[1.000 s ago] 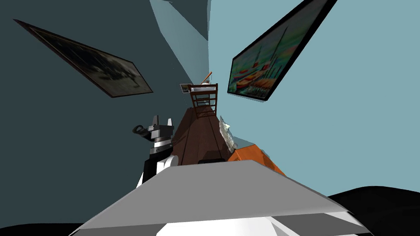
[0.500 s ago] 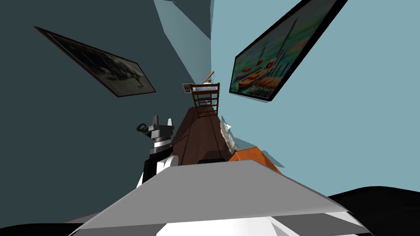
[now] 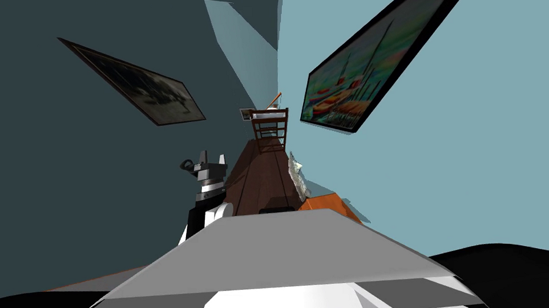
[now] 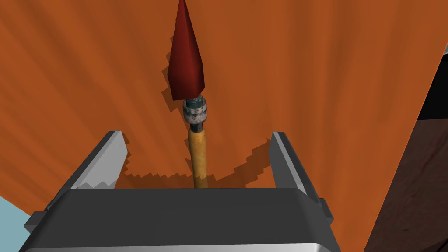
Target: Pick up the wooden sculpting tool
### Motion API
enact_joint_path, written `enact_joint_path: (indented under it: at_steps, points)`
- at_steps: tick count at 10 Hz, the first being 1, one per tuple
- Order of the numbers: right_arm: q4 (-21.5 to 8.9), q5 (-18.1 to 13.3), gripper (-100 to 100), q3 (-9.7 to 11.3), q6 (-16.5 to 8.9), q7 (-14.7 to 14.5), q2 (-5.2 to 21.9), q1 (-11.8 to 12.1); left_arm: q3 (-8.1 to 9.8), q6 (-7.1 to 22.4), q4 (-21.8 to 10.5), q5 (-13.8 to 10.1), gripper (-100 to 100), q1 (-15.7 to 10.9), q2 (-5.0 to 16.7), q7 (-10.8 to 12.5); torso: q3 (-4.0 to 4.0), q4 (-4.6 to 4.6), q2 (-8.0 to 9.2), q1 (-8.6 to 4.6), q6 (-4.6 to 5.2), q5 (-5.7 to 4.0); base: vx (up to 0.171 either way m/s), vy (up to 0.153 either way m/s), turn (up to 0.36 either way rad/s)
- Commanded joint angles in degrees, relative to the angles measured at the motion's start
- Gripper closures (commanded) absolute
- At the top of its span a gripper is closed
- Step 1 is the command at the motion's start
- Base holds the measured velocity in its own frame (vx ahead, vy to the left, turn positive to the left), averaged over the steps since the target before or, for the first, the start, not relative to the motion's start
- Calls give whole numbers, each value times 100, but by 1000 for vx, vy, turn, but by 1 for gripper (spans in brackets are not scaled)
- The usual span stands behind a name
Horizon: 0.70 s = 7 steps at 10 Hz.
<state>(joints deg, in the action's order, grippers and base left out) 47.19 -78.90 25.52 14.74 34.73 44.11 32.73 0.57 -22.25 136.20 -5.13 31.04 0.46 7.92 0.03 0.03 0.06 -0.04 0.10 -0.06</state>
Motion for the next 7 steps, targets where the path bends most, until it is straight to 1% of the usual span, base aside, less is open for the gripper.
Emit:
enact_joint_path:
  at_steps: [1, 2, 6, 7]
  points:
    - [0, 0, -100, 0, 0, 0, 0, 0, 0, 0, 0, 0, 0, 0, 0, 0, 0, 0, 0, 0, 0, 0, -2, -6, 3]
    - [-11, 7, 100, -6, 8, -26, -7, -4, 0, 0, 0, 0, 0, 0, 0, 0, 1, 1, 1, -6, 0, -3, 0, 0, 0]
    - [-8, 7, 100, -5, 9, -24, -6, -3, 0, 0, 0, 0, 0, 0, 0, 0, 1, 1, 2, -8, 0, -5, 0, 0, 0]
    - [-8, 7, 0, -5, 9, -24, -6, -3, 0, 0, 0, 0, 0, 0, 0, 0, 1, 1, 2, -9, 0, -5, 0, 0, 0]
